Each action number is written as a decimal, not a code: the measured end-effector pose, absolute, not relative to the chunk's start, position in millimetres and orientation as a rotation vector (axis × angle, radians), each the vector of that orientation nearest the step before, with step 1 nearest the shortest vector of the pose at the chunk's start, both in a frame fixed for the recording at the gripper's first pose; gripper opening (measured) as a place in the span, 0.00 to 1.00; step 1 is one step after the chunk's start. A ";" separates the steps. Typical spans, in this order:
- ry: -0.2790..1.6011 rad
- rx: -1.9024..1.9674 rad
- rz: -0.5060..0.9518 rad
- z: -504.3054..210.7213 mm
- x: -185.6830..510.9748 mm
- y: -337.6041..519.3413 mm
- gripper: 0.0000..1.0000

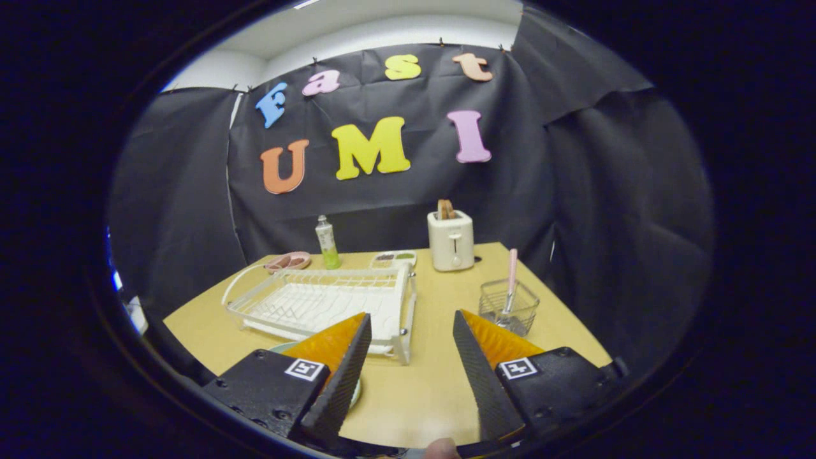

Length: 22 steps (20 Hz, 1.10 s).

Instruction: Take the plate from the dish rack, then take the spoon from the basket and place it into the plate.

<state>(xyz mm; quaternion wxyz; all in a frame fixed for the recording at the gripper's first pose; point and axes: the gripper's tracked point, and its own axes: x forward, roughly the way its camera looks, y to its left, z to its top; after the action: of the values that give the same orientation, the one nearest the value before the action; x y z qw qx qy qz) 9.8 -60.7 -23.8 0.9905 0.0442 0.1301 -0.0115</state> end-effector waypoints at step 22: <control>0.401 0.172 0.038 -83.7 217.3 -205.9 0.70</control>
<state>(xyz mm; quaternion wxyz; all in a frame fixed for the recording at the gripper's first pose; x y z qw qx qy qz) 217.3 -205.9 -83.7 0.9761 0.0854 0.1988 0.0187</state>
